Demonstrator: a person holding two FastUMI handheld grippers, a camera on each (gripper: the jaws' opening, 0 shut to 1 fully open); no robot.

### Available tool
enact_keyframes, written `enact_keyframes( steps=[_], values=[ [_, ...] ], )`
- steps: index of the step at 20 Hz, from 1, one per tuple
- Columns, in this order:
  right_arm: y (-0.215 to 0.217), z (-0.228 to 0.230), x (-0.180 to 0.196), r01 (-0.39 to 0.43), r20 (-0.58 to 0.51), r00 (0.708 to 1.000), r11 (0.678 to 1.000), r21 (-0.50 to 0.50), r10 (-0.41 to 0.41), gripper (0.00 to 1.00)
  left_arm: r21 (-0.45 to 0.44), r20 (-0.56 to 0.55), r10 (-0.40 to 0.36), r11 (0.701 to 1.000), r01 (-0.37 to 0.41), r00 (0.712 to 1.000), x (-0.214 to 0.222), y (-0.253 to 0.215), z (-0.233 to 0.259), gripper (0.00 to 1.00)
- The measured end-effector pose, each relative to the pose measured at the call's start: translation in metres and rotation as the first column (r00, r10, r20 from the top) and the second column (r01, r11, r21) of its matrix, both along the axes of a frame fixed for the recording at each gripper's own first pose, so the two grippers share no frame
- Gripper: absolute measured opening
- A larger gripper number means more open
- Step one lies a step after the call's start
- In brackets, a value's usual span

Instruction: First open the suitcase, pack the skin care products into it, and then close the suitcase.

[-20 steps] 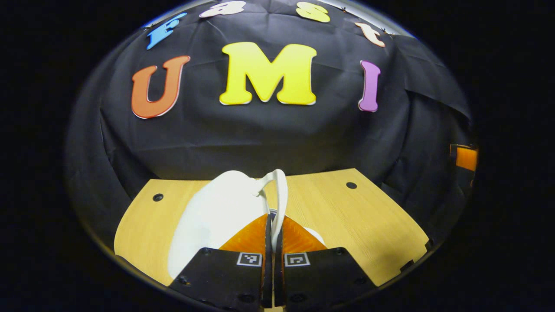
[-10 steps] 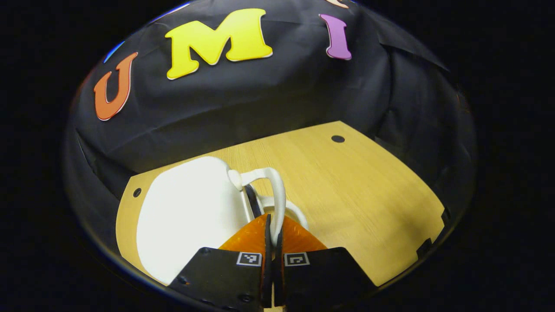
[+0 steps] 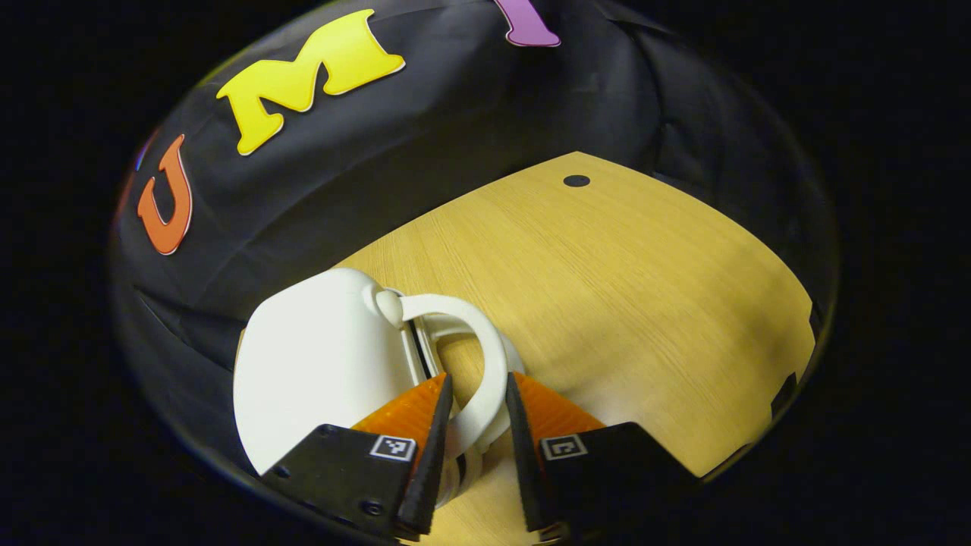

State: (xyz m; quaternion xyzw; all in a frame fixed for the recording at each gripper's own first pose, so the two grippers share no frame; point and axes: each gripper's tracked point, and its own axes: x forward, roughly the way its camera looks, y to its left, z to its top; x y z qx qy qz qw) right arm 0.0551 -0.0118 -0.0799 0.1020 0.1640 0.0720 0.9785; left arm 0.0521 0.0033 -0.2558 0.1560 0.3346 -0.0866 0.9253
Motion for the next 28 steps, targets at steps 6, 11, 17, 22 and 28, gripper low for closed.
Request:
enact_keyframes(
  steps=[6,11,17,22,28],
  values=[
    [0.012,0.014,0.004,0.003,0.033,0.999,1.000,-0.025,-0.002,0.80,-0.150,0.162,0.098,0.986,-0.074,0.982,0.003,0.002,0.076,0.99],
    [0.035,0.034,0.010,-0.006,0.086,0.996,0.998,-0.068,0.012,0.80,-0.291,0.312,0.239,0.945,-0.147,0.920,-0.012,0.037,0.167,0.98],
    [0.071,0.058,0.008,-0.006,0.149,0.989,0.997,-0.074,0.017,0.80,-0.384,0.450,0.351,0.906,-0.177,0.821,-0.047,0.089,0.245,0.98],
    [0.097,0.084,-0.001,0.011,0.239,0.971,0.995,-0.103,0.014,0.80,-0.436,0.466,0.392,0.882,-0.180,0.793,-0.086,0.109,0.255,0.99],
    [0.122,0.092,-0.015,0.012,0.308,0.950,0.984,-0.177,0.044,0.80,-0.455,0.457,0.391,0.875,-0.168,0.799,-0.094,0.117,0.250,0.99]
  ],
)
